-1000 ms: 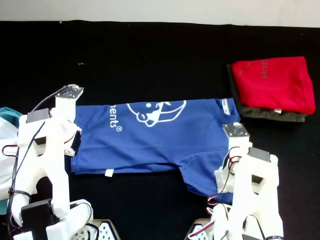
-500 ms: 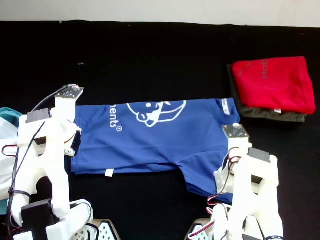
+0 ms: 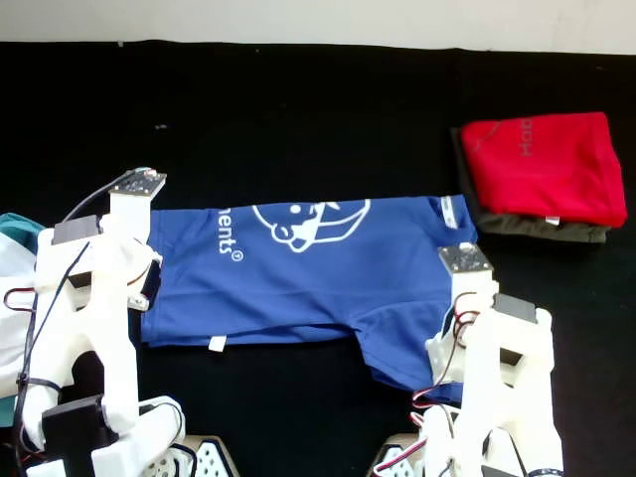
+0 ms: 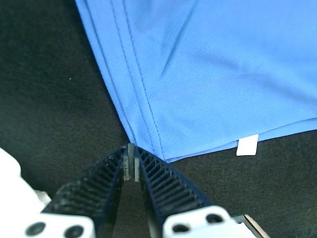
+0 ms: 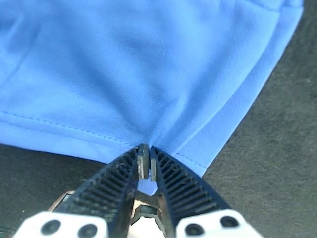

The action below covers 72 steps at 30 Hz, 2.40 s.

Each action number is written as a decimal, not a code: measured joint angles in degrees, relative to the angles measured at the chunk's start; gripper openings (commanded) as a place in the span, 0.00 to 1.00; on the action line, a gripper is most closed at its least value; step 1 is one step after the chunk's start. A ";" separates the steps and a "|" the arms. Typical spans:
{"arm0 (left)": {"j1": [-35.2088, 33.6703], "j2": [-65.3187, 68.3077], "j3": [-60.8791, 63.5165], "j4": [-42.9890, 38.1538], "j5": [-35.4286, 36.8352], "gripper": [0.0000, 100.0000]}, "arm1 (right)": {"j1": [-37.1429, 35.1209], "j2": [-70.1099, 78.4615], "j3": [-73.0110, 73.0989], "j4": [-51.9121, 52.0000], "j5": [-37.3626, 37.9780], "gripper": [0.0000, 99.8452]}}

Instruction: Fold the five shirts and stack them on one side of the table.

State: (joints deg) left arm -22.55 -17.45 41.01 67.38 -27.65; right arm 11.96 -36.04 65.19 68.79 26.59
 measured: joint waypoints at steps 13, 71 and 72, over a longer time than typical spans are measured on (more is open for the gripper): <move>0.00 0.00 0.00 0.00 0.00 0.01 | 3.34 0.00 -10.46 10.20 7.74 0.01; 11.87 45.27 -43.08 10.11 13.54 0.01 | -9.05 44.75 -48.44 -2.81 -6.42 0.02; 10.37 47.82 -45.63 11.25 13.63 0.01 | -9.05 47.21 -50.90 -2.99 -6.42 0.02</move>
State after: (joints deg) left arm -12.18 30.37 -4.62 78.64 -14.02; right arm 2.90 11.16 14.29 65.80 20.18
